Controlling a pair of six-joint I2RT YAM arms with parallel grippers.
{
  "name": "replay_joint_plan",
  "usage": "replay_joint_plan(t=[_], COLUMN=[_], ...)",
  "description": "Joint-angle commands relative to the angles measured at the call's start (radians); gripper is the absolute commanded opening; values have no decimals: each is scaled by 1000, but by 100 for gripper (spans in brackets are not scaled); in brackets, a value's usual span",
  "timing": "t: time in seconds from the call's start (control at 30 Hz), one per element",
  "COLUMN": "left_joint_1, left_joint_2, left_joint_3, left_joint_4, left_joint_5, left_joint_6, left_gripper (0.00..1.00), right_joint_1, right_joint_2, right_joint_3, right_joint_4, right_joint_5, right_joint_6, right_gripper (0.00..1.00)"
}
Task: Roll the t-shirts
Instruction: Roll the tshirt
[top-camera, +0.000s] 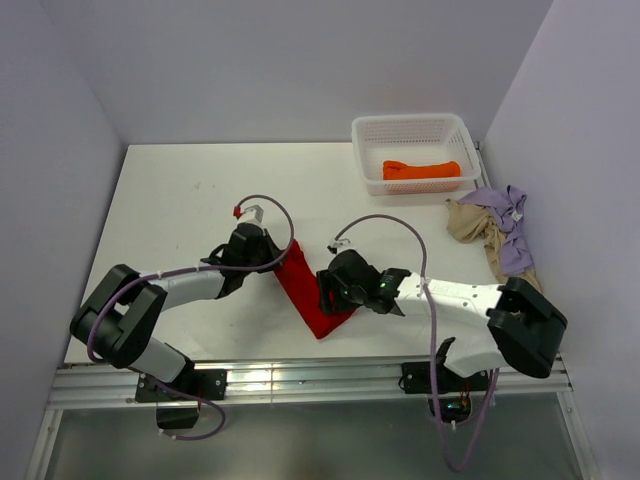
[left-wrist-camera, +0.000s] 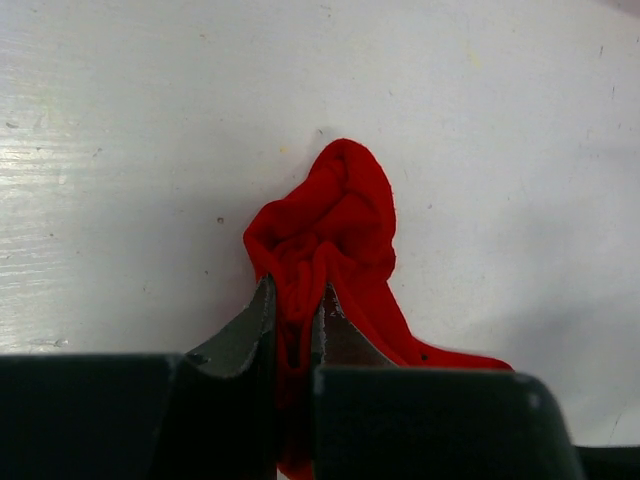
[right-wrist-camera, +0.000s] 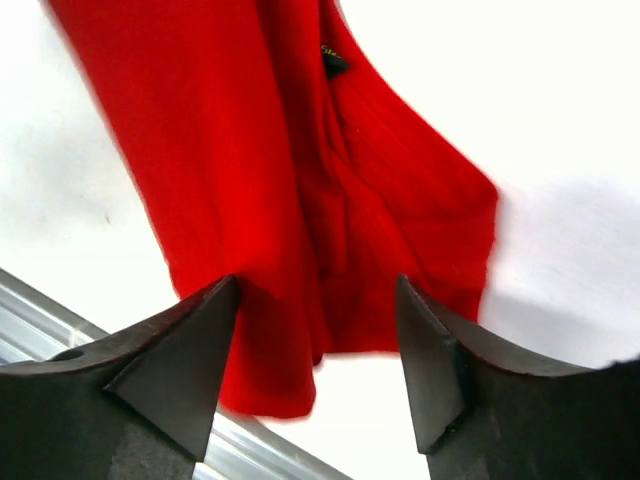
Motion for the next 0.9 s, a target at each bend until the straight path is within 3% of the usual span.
replay_joint_plan(t=[0.0,0.3,0.57,0.87], left_joint_1=[-1,-1,-1,7], left_joint_2=[7,35,35,70], left_joint_3=[44,72,89,117], left_joint_4=[41,13,-22,-51], left_joint_5=[-13,31,60,114], left_joint_6=[28,26,26,18], left_gripper=[0,0,0,0], right_joint_1=[41,230,382,428], right_joint_2=[-95,-6,345,578], right_joint_3=[79,283,529,681], right_joint_4=[-172,-271,-399,-505], right_joint_5=[161,400,668,860], right_joint_6=[-72,-190,-209,-166], right_gripper=[71,88,93,94])
